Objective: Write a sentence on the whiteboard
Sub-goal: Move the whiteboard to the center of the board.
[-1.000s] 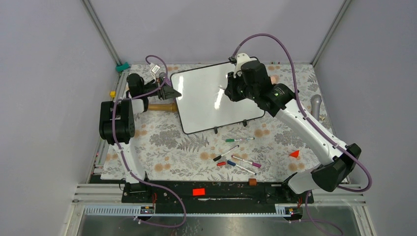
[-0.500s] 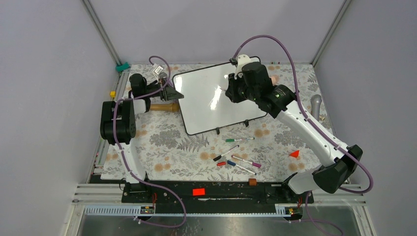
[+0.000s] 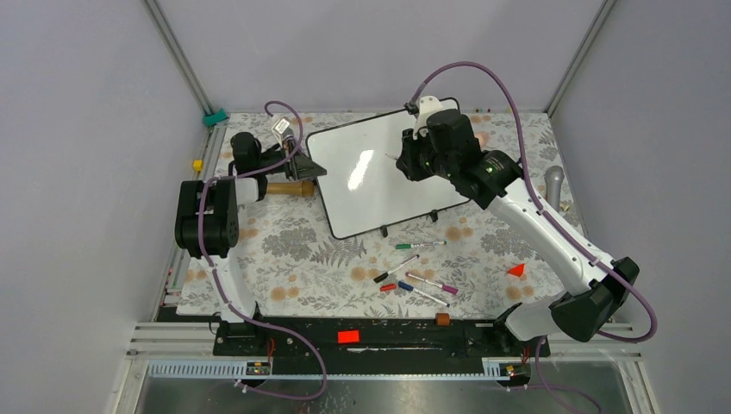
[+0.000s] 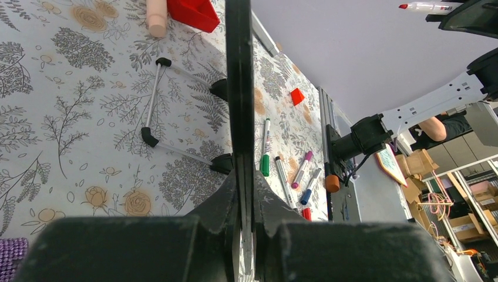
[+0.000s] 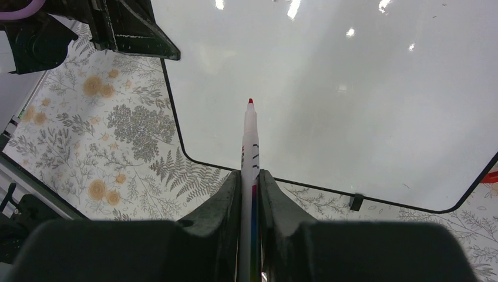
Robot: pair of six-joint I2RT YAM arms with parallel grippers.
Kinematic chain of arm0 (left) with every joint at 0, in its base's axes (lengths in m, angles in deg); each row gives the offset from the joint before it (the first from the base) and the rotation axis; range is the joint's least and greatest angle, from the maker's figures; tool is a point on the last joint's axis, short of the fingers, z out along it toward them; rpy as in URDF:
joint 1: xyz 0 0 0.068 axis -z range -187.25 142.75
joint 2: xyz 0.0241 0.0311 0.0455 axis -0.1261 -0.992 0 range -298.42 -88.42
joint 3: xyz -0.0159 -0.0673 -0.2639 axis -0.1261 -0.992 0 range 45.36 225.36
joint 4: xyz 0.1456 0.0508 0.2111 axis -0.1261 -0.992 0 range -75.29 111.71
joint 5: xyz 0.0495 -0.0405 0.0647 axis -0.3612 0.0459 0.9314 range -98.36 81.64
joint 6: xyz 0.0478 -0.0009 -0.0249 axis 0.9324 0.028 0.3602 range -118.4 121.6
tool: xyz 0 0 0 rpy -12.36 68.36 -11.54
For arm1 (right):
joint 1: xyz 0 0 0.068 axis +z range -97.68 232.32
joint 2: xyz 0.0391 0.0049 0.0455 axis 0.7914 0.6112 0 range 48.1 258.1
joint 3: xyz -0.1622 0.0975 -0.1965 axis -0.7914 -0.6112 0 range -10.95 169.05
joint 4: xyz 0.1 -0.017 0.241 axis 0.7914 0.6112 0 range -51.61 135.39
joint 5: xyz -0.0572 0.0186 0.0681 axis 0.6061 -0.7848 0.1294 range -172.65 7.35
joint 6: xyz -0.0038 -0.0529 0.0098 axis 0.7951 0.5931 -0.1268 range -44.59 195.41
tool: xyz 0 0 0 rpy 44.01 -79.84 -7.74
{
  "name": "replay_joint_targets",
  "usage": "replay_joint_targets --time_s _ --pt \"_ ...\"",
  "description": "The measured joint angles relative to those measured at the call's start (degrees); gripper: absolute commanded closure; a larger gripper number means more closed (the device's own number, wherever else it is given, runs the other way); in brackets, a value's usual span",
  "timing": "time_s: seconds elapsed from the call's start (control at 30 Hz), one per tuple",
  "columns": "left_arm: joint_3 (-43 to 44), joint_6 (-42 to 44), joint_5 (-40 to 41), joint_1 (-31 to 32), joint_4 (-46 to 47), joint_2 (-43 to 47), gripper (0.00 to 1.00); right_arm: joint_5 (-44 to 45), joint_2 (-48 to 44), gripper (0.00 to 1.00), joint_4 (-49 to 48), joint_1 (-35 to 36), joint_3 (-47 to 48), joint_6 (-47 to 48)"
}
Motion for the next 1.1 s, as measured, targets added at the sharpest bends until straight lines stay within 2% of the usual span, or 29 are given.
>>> replay_joint_targets --time_s 1.1 --pt "-8.7 1.6 3.3 3.5 1.0 6.3 1.00 0.1 -1.3 1.00 -0.5 0.0 -3.3 -2.1"
